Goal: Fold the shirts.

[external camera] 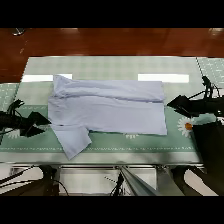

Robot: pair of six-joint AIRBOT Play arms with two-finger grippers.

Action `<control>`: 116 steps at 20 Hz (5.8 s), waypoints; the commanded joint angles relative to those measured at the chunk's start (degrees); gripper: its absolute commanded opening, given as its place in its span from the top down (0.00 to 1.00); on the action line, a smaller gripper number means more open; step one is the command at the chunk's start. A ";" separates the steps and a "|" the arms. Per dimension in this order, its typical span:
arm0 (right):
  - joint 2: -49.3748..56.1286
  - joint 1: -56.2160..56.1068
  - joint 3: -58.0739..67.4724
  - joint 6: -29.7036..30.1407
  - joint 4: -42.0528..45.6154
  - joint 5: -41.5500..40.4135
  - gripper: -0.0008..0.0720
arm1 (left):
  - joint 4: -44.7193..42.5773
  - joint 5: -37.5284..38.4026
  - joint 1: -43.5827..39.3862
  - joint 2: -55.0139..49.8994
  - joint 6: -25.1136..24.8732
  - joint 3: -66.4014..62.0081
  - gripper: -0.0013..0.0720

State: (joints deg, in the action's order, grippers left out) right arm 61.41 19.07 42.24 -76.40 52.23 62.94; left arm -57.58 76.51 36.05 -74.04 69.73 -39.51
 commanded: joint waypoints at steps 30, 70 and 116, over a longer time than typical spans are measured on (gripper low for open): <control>7.02 -5.31 -10.86 -5.05 0.94 0.90 0.14 | 10.12 -5.22 -13.16 1.29 -6.71 10.34 0.95; 35.28 6.49 34.14 -0.37 -6.75 10.97 0.13 | -6.80 4.22 -9.31 -25.66 11.54 -56.15 0.03; -29.90 -9.51 10.14 -11.43 -4.35 15.30 0.96 | 18.60 -17.86 -76.72 -27.74 16.87 -47.25 0.95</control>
State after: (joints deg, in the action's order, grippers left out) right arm 31.75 9.61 52.40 -87.72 49.67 78.54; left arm -39.57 53.69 -45.69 -102.26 84.79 -84.31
